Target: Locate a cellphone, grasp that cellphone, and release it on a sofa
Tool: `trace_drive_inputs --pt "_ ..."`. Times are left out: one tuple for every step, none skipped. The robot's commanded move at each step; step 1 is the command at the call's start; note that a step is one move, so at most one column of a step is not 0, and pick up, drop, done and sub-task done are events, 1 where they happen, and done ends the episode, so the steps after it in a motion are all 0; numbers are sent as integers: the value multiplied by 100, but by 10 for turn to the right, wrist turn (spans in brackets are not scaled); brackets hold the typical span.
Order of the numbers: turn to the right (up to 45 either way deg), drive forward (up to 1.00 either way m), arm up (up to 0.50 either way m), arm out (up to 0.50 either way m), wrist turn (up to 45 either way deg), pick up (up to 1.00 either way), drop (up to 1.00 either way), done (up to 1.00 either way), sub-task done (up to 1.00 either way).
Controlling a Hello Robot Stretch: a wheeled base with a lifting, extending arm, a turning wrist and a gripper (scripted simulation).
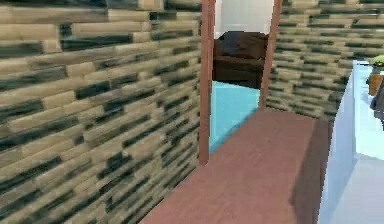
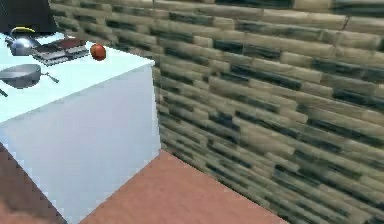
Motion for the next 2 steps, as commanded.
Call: trace_drive_inputs --pt "0 75 0 0 0 0 0 0 0" --pt "390 0 0 0 0 0 0 0 0"
